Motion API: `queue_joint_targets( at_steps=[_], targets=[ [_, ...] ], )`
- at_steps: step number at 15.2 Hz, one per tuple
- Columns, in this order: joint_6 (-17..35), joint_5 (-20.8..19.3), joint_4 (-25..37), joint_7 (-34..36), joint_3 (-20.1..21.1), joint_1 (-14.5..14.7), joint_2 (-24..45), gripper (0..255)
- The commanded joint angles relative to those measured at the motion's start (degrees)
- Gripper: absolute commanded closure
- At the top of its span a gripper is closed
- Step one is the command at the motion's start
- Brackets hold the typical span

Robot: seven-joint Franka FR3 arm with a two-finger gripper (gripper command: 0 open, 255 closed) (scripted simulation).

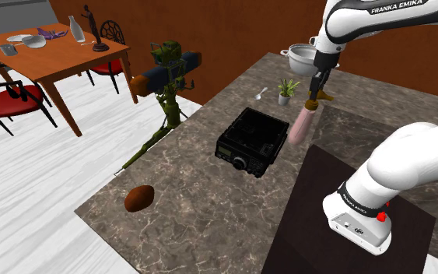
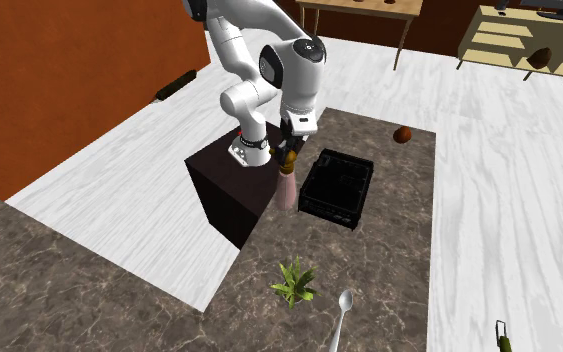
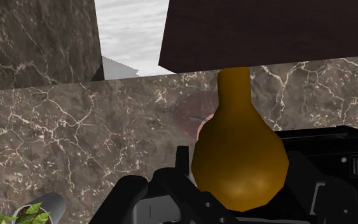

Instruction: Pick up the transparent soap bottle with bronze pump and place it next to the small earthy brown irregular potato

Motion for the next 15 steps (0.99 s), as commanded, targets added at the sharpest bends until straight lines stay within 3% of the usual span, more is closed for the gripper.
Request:
queue_joint_targets(
  at_steps=[1, 4, 15],
  targets=[
    [0.00, 0.00, -0.01, 0.00, 0.00, 0.00, 0.01, 255],
    [0.00, 0.00, -0.01, 0.00, 0.00, 0.00, 0.00, 255],
    [-8.81, 0.80, 7.52, -0.53, 1.03, 0.27, -1.29, 255]
  ],
)
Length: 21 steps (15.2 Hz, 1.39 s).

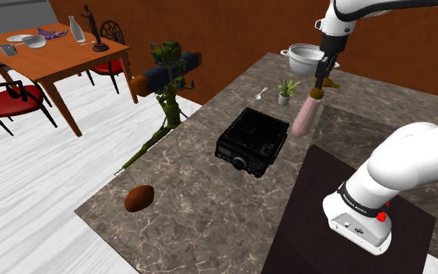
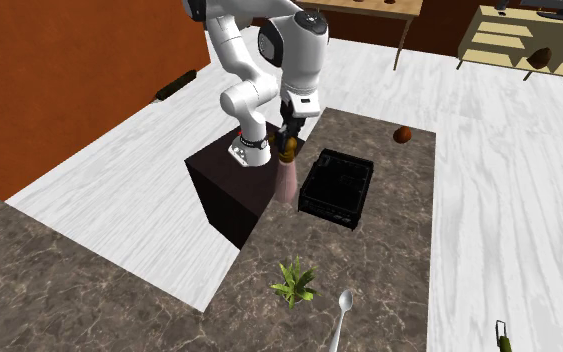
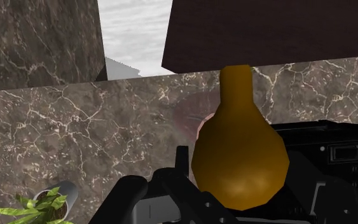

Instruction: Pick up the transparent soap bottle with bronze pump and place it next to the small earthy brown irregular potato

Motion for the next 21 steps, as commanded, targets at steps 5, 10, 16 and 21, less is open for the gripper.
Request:
queue_joint_targets(
  at_steps=[5, 10, 16, 21],
  targets=[
    [-4.63, 0.38, 4.52, -0.36, 0.47, 0.13, -0.12, 255],
    [-8.38, 0.69, 8.58, -0.64, 0.82, 0.26, 0.20, 255],
    [-12.80, 1.02, 13.79, -1.02, 1.19, 0.42, 0.98, 255],
    [-16.46, 1.28, 18.42, -1.36, 1.45, 0.56, 1.95, 255]
  ],
)
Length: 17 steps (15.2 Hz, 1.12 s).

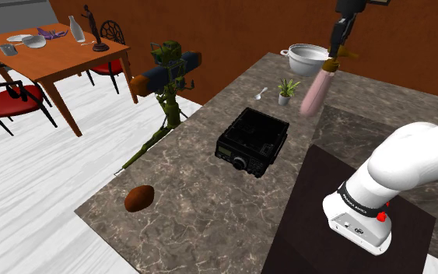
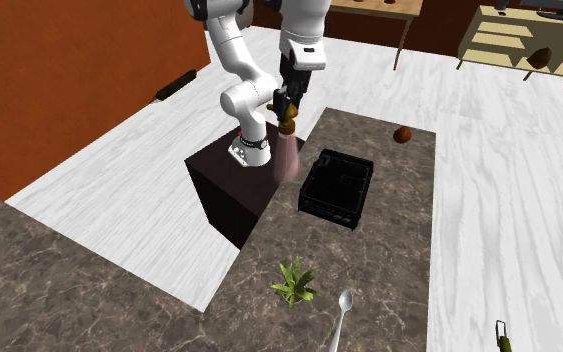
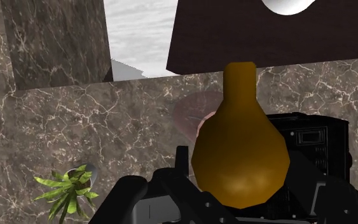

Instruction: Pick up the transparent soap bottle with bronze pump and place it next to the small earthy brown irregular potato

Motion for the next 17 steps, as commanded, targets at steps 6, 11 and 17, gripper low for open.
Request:
queue_joint_targets(
  at_steps=[6, 11, 17],
  targets=[
    [-5.17, 0.34, 7.06, -0.54, 0.29, 0.20, 1.87, 255],
    [-8.87, 0.54, 12.38, -0.98, 0.43, 0.32, 3.49, 255],
    [-13.42, 0.76, 19.30, -1.59, 0.51, 0.46, 5.86, 255]
  ],
)
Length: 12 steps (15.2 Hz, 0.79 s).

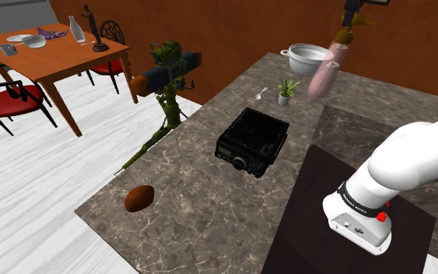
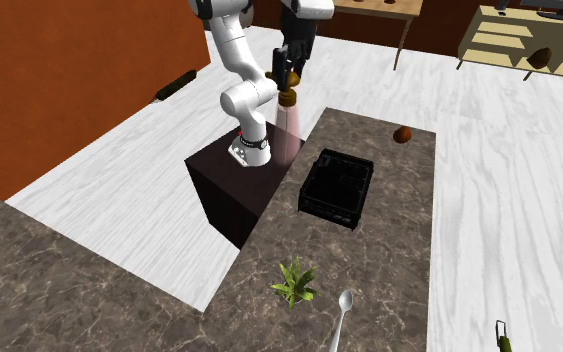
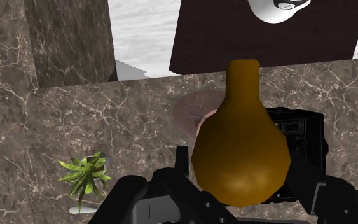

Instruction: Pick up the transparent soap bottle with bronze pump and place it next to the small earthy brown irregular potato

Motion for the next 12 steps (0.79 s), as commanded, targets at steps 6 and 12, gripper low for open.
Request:
queue_joint_targets(
  at_steps=[6, 12],
  targets=[
    [-5.62, 0.22, 8.84, -0.85, -0.01, 0.14, 3.22, 255],
    [-10.69, 0.40, 17.47, -1.79, -0.20, 0.22, 6.76, 255]
  ],
)
